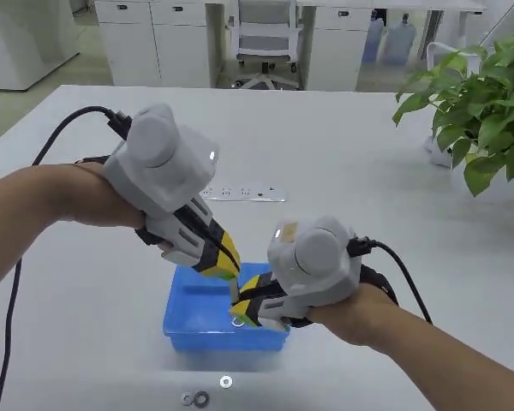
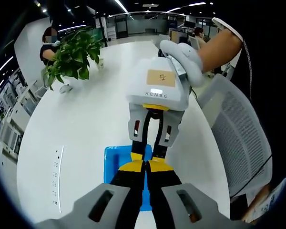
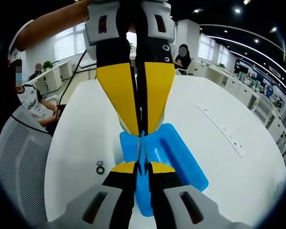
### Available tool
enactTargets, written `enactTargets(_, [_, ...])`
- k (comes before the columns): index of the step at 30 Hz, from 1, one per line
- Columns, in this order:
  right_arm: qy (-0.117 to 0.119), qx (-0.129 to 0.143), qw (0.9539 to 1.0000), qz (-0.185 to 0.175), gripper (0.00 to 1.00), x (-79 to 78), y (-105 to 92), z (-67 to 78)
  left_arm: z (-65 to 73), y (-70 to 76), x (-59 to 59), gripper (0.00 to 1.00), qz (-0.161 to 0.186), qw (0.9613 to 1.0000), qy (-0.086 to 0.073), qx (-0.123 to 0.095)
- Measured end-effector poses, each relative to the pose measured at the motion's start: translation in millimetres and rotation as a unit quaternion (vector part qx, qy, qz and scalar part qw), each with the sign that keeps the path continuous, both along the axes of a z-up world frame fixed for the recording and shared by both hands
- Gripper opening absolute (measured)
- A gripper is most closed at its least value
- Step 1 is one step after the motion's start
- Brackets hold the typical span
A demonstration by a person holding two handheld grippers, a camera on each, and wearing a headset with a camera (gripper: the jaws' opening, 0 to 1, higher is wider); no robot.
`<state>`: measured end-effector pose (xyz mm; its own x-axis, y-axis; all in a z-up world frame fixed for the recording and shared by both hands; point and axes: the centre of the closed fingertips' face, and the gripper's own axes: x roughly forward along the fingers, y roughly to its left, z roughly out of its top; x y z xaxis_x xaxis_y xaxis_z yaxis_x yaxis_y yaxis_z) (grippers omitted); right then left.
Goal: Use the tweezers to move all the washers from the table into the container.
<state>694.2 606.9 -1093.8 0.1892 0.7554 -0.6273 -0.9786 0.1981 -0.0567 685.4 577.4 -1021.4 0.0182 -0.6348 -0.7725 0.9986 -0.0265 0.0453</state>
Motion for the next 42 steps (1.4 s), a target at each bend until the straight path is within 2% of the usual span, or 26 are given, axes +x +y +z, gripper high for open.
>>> enactTargets(9, [-0.001, -0.002, 1.0000, 0.010, 0.11, -19.1, 7.0, 1.5, 1.3, 8.2, -17.9, 0.05, 0.007, 1.0000, 0.001, 0.003])
enactTargets(19, [-0.003, -0.007, 0.9997, 0.025, 0.11, -36.1, 12.8, -4.0, -4.3, 14.5, -35.7, 0.05, 0.015, 0.9999, 0.001, 0.002])
enactTargets(28, [0.003, -0.009, 0.9994, 0.035, 0.11, -52.3, 18.1, -14.6, -15.0, 20.2, -49.6, 0.05, 0.020, 0.9997, 0.005, 0.011])
enactTargets(42, [0.011, -0.015, 0.9986, 0.049, 0.11, -69.2, 22.3, -33.8, -34.1, 24.6, -64.0, 0.05, 0.031, 0.9992, 0.016, 0.019])
